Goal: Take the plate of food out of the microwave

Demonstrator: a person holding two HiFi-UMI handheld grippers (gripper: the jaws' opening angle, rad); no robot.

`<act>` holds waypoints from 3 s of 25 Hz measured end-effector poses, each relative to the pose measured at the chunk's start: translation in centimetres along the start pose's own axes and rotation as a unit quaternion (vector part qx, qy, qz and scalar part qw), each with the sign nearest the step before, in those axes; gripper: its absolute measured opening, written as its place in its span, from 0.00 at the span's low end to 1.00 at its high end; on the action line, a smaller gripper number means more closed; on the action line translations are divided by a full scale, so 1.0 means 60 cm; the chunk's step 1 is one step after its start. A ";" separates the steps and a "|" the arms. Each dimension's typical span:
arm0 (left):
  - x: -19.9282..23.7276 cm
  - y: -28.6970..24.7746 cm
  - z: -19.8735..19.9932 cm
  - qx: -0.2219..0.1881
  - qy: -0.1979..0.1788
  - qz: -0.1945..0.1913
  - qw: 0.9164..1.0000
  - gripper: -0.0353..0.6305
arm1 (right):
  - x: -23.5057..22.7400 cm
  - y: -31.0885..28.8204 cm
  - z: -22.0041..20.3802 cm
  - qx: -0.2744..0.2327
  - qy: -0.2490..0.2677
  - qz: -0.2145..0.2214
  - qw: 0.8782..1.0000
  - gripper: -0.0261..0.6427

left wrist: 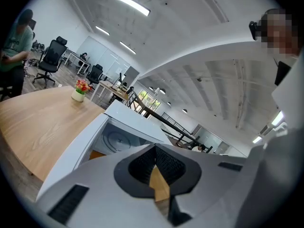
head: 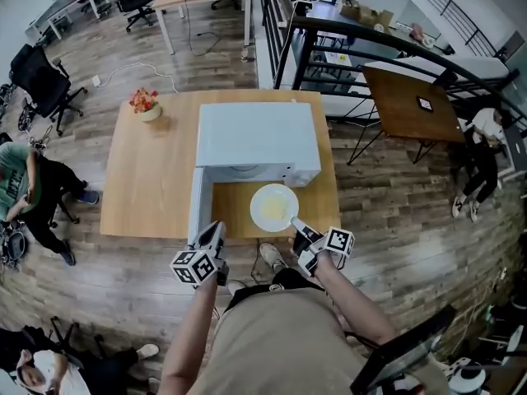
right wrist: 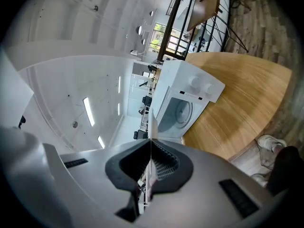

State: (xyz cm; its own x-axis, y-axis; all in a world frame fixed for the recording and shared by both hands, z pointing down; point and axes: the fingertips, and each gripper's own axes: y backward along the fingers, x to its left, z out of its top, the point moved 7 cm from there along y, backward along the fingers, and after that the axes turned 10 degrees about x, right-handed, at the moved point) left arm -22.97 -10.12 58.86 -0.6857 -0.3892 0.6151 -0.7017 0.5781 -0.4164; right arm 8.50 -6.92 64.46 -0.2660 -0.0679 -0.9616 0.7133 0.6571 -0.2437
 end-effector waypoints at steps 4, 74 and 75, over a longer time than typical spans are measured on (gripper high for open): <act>-0.001 -0.020 -0.009 0.004 0.003 0.000 1.000 0.06 | -0.006 0.029 0.009 -0.014 0.003 0.005 1.000 0.06; 0.003 -0.052 -0.090 -0.010 0.023 0.191 0.981 0.06 | -0.383 -0.211 0.070 0.234 0.019 -0.226 0.945 0.06; 0.002 -0.052 -0.093 -0.012 0.026 0.193 0.981 0.06 | -0.385 -0.214 0.071 0.240 0.033 -0.237 0.941 0.06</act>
State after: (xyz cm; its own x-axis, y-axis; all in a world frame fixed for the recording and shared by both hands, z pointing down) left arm -19.76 -7.99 63.95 -0.8882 -0.1015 0.4481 -0.3864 0.6926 -0.6090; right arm 8.24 -16.99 89.25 -0.6557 -0.2111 -0.7249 0.7114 0.1490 -0.6869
